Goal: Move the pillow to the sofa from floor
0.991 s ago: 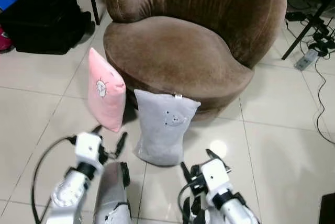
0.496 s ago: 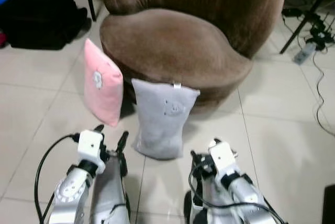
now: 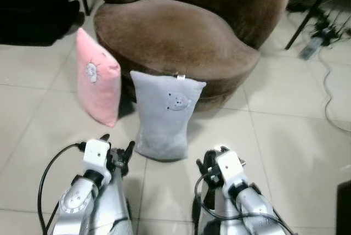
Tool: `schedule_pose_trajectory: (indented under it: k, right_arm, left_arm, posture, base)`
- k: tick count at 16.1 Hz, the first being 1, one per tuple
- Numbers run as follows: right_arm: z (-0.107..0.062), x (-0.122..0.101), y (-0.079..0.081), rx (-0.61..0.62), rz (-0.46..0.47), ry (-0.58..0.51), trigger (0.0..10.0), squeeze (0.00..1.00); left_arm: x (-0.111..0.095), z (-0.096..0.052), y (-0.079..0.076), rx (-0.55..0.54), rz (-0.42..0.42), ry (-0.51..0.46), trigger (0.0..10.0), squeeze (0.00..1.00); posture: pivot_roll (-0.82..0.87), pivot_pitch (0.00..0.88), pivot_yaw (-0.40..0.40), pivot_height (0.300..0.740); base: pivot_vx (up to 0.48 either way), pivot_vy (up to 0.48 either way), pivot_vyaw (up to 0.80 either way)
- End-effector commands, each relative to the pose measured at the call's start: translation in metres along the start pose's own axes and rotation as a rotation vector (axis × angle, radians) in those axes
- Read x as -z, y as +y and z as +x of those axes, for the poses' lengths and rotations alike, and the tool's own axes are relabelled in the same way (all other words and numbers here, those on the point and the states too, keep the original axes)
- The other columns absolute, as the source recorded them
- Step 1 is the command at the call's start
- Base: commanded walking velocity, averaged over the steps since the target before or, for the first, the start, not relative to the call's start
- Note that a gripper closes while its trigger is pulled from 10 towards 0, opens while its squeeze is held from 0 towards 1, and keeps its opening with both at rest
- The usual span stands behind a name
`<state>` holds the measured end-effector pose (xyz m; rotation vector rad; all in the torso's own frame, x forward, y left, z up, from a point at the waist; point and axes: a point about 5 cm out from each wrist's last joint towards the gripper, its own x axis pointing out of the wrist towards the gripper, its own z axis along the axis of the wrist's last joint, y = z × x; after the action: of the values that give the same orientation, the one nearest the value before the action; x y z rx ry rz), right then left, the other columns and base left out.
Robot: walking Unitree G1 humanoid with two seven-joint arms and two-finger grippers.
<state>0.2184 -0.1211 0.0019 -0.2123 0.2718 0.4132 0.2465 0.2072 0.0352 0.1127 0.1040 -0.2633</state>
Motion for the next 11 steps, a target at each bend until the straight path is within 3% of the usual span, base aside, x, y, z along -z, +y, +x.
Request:
schedule_pose_trajectory:
  k: [1, 7, 11]
  right_arm:
    - [0.000, 0.002, -0.002, -0.002, -0.003, 0.010, 10.0, 0.00]
    - [0.000, 0.005, -0.001, -0.008, 0.000, 0.020, 10.0, 0.00]
    - [-0.004, -0.002, -0.016, -0.004, -0.043, -0.024, 10.0, 0.00]
  left_arm:
    - [0.013, -0.008, 0.000, -0.020, -0.041, 0.053, 10.0, 0.00]
    - [0.013, -0.004, -0.003, -0.011, -0.003, 0.070, 10.0, 0.00]
    - [0.013, 0.000, -0.006, 0.023, 0.065, 0.089, 10.0, 0.00]
  posture:
    - [0.07, 0.175, -0.109, 0.437]
    - [0.07, 0.181, -0.106, 0.437]
    - [0.06, 0.183, -0.106, 0.437]
  base:
    - [0.262, 0.401, 0.00]
    - [0.132, 0.410, 0.00]
    - [0.442, 0.063, 0.00]
